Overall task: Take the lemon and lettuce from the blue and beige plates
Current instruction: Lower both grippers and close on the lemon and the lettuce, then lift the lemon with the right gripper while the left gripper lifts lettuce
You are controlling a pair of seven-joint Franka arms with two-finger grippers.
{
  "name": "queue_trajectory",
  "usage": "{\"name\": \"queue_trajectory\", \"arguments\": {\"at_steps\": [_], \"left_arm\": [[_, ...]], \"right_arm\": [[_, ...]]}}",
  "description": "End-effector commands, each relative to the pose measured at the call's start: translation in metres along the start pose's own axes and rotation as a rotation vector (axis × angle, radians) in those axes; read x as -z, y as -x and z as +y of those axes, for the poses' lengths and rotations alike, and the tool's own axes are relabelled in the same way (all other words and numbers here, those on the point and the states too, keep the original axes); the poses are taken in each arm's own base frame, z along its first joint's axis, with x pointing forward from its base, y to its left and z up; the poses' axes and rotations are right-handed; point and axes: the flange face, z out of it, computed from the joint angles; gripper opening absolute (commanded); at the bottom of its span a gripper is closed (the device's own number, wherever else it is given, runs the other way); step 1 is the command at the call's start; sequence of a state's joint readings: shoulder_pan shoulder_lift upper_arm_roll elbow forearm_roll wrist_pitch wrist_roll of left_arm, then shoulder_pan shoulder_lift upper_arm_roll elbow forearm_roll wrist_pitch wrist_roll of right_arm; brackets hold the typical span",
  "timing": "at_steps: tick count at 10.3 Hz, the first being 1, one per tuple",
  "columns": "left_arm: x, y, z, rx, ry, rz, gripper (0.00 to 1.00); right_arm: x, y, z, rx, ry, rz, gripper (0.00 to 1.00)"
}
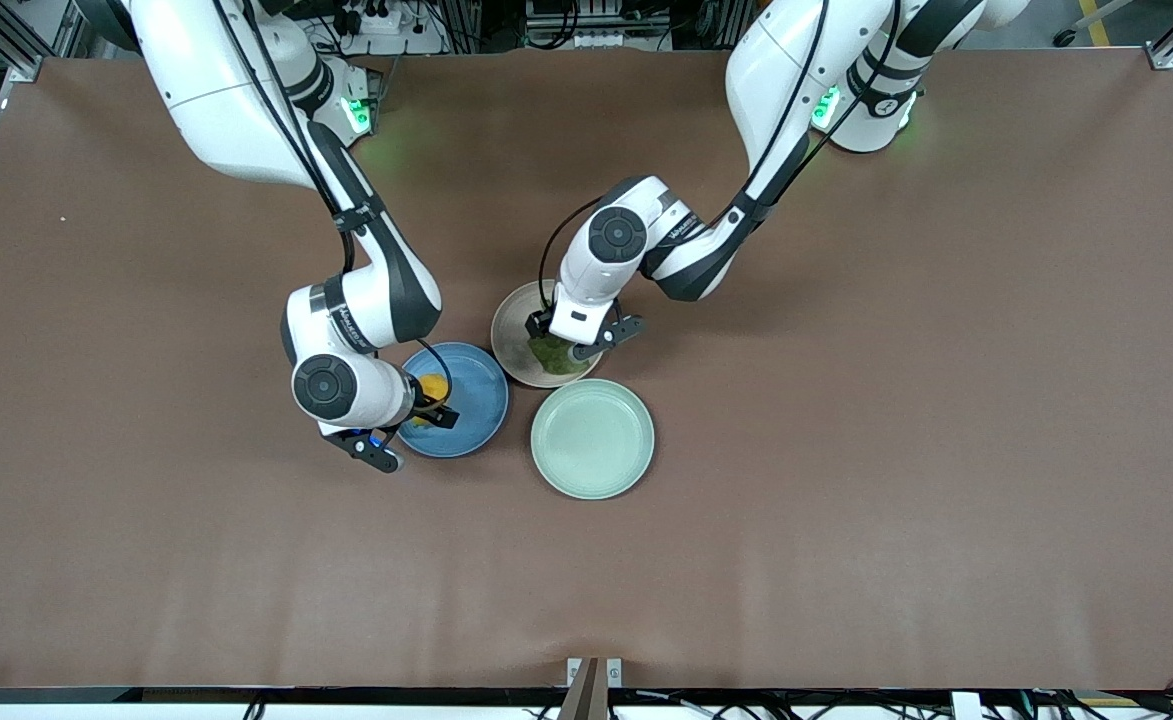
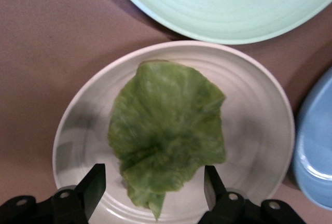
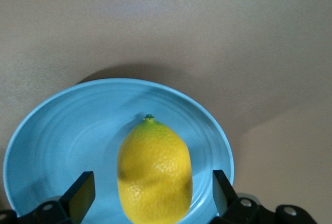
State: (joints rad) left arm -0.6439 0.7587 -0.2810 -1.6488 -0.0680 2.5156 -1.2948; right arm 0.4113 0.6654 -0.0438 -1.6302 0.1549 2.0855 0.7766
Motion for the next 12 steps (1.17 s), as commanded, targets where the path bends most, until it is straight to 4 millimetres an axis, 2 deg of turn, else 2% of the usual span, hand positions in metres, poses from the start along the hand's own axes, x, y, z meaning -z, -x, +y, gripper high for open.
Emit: {"name": "queue_trajectory", "arguments": {"at_steps": [1,2,4,5,7,8,9,11,12], "left_arm": [[-0.007,-0.004,0.001,-0.032,-0.017,0.016,0.83],[-0.008,-0.004,0.0,-0.047,-0.019,0.018,0.81],[-0.024,-0.005,-0.006,-0.061,-0.041,0.007,0.75],[-0.02,-0.008,-0.003,-0.059,-0.032,0.01,0.71],[-0.019,-0.011,-0.003,-0.056,-0.029,0.011,0.55],[-0.018,-0.012,-0.002,-0.057,-0.028,0.013,0.45],[-0.017,-0.012,-0.002,-0.057,-0.027,0.013,0.32],[-0.015,-0.013,-0.002,-0.058,-0.025,0.016,0.18],[-0.015,-0.014,-0.002,-0.057,-0.025,0.016,0.11]], "right_arm": [[-0.006,-0.001,0.003,0.004,-0.004,-0.016,1.0],[-0.007,-0.002,0.003,0.004,-0.005,-0.014,0.99],[-0.012,0.0,0.0,0.008,-0.002,-0.017,0.91],[-0.011,-0.002,0.002,0.013,-0.004,-0.016,0.83],[-0.011,-0.002,0.001,0.017,-0.006,-0.016,0.56],[-0.009,-0.002,0.001,0.017,-0.009,-0.014,0.47],[-0.003,-0.002,-0.001,0.022,-0.016,-0.009,0.4],[0.01,-0.001,-0.005,0.085,-0.028,0.001,0.16],[0.022,-0.006,0.002,0.137,-0.028,-0.005,0.05]]}}
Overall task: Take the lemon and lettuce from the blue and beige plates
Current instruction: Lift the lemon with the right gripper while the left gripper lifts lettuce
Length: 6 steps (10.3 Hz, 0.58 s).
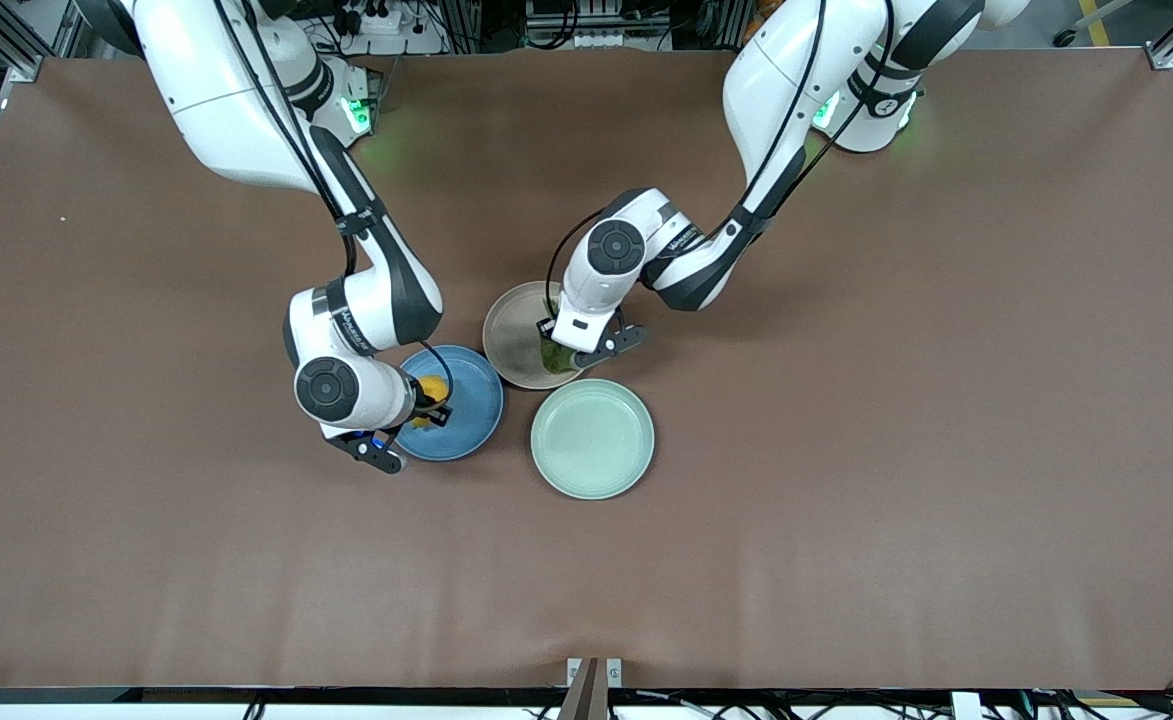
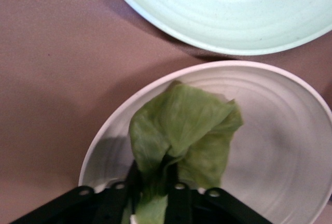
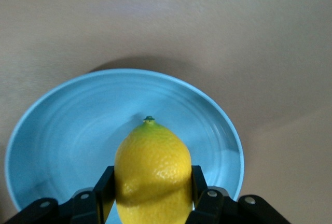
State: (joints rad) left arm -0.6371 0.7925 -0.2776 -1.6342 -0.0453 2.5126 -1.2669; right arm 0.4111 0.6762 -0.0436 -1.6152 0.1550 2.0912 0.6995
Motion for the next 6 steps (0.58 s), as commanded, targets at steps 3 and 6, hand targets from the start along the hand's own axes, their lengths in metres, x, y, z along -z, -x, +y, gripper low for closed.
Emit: {"name": "queue_trajectory", "arguments": {"at_steps": [3,6], "left_arm": [[0.0,-0.005,-0.003,-0.024,-0.052,-0.002,0.0],[0.027,-0.012,-0.004,-0.052,-0.112,0.025,0.0]], "right_arm": [[0.085,-0.032,0.064,0.171,-0.008,-0.096,0.0],[0.09,-0.072,0.132,0.253,-0.021,-0.119,0.0]]}}
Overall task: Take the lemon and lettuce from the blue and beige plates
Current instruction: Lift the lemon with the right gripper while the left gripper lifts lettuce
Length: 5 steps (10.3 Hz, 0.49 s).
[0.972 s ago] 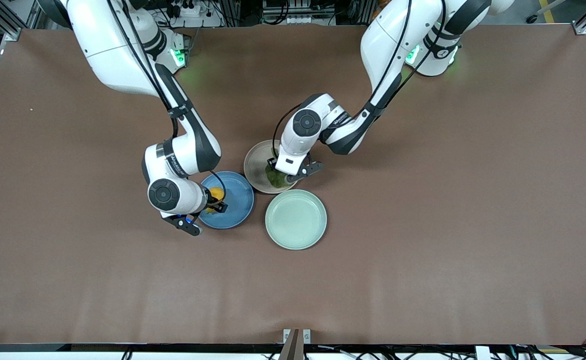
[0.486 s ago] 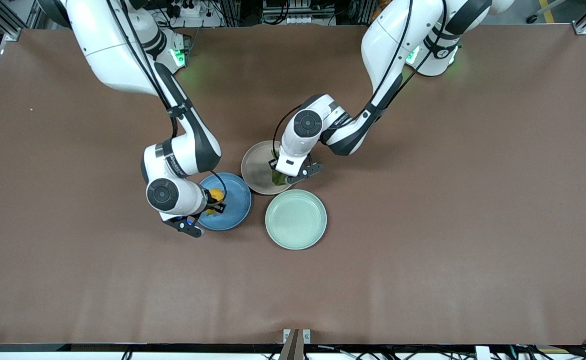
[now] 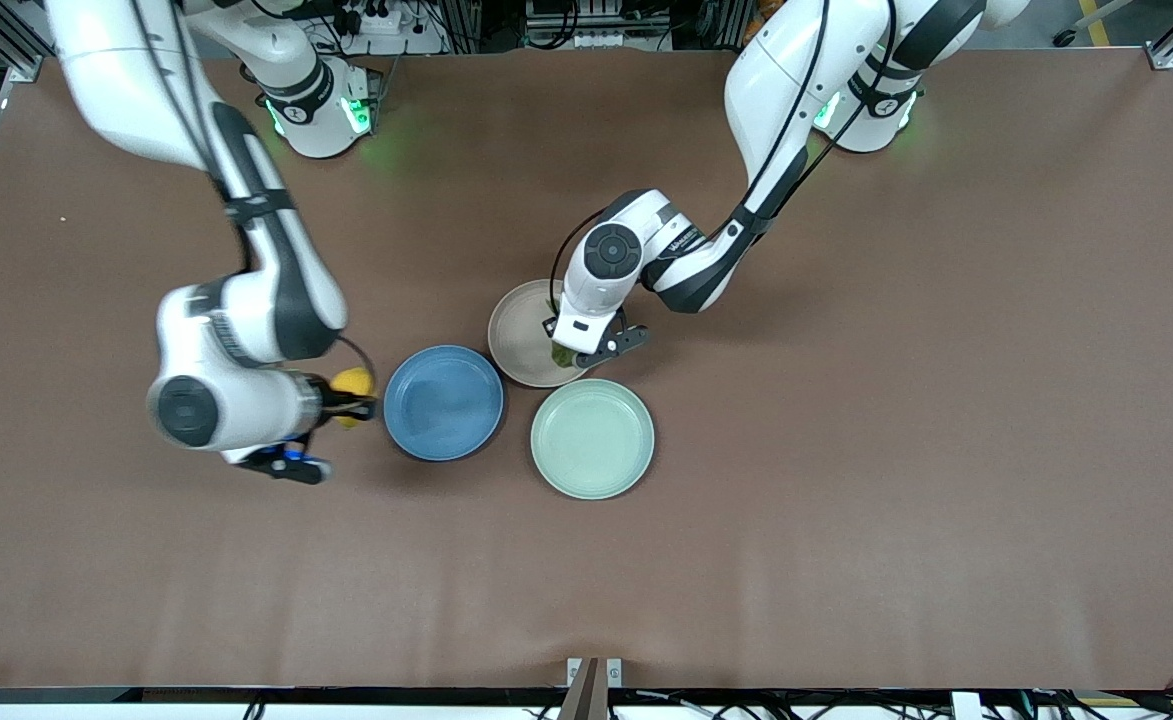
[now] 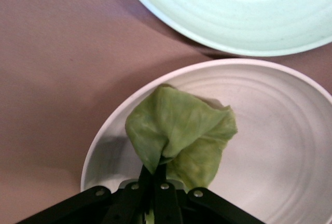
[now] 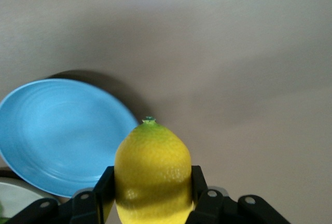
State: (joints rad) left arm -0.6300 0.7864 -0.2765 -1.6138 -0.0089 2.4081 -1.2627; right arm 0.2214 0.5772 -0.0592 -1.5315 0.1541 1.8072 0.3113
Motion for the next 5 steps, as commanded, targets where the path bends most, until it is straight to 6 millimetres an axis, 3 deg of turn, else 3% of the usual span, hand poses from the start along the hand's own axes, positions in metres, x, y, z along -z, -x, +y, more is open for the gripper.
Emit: {"name": "queue_trajectory", "arguments": {"at_steps": [1,3,5], "left_arm": [[0.042,-0.01,-0.002,-0.022,-0.035,0.032,0.0],[0.084,-0.013,-0.003,-0.009,-0.027,0.049,0.0],[0.157,-0.034,-0.013,0.001,-0.012,0.085,0.0]], "right_arm": [[-0.006,-0.013,0.057,0.059,-0.011,-0.025,0.0],[-0.028,-0.026,0.098,0.078,-0.008,-0.035,0.0],[-0.042,-0.031,0.121,0.154,0.057,-0.017,0.0]]}}
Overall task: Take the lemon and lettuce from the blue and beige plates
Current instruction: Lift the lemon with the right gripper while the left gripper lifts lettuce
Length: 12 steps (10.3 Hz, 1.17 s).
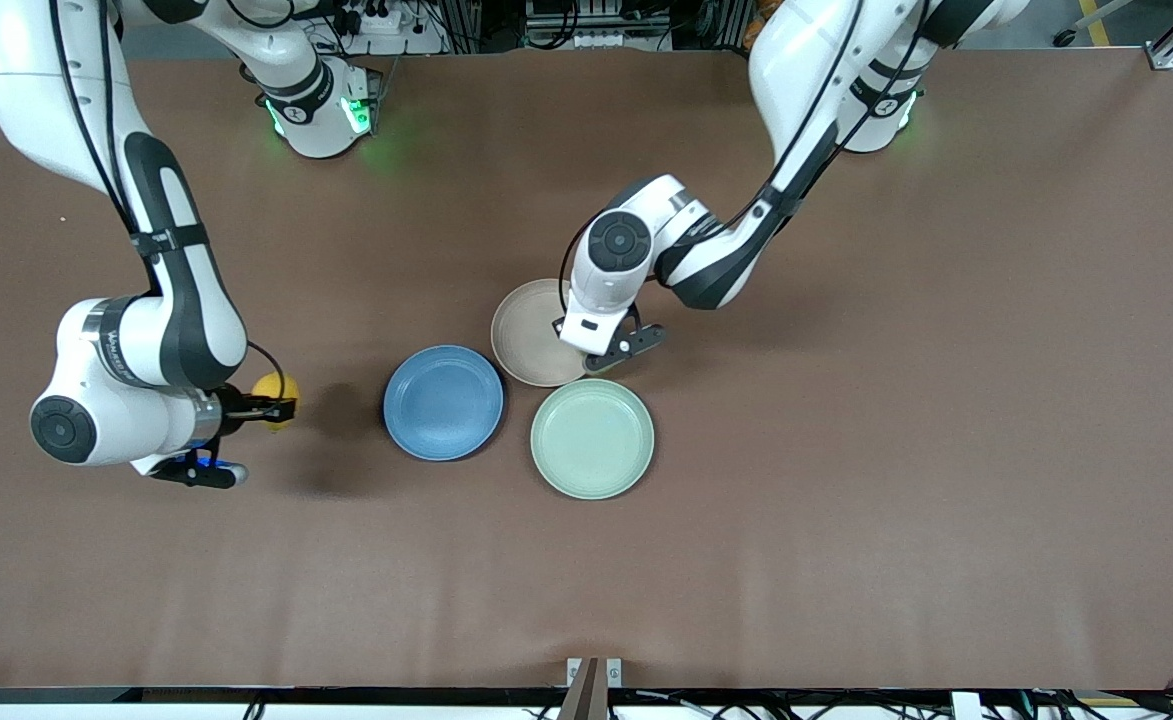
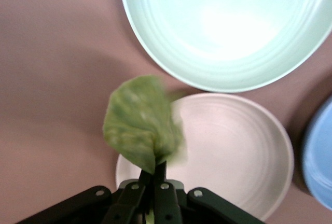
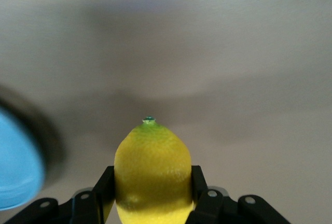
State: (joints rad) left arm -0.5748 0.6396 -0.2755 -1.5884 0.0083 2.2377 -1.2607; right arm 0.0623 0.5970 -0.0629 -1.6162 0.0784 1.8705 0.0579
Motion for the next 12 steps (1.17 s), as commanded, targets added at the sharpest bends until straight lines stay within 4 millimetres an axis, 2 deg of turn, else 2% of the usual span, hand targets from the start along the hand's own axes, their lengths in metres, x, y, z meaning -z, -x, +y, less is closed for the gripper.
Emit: {"name": "queue_trajectory", "arguments": {"at_steps": [1,2,4,6,7,8,9,10,12], "left_arm": [[0.086,-0.031,-0.027,-0.059,-0.011,0.053,0.0],[0.11,-0.05,-0.041,-0.101,-0.021,0.06,0.0],[0.148,-0.099,-0.076,-0.163,-0.039,0.07,0.0],[0.167,-0.154,-0.124,-0.31,-0.089,0.038,0.0],[0.168,-0.175,-0.143,-0.352,-0.103,0.022,0.0],[0.161,-0.194,-0.163,-0.401,-0.123,0.004,0.0],[0.158,-0.213,-0.181,-0.435,-0.145,0.005,0.0],[0.155,-0.228,-0.196,-0.445,-0.158,0.0,0.0],[0.138,-0.252,-0.222,-0.469,-0.182,-0.019,0.0]], "right_arm": [[-0.013,0.0,0.011,0.043,0.025,0.001,0.0],[-0.026,-0.002,0.014,0.044,0.03,0.001,0.0],[-0.037,-0.004,0.024,0.037,0.026,-0.012,0.0],[-0.051,-0.007,0.036,0.019,0.009,-0.034,0.4],[-0.048,-0.007,0.034,0.017,0.01,-0.036,0.75],[-0.042,-0.006,0.032,0.013,0.008,-0.036,1.0],[-0.021,-0.008,0.03,0.013,0.002,-0.03,1.0],[0.012,-0.01,0.024,0.01,-0.011,-0.015,1.0],[0.09,-0.005,0.015,-0.02,-0.006,-0.014,1.0]]}}
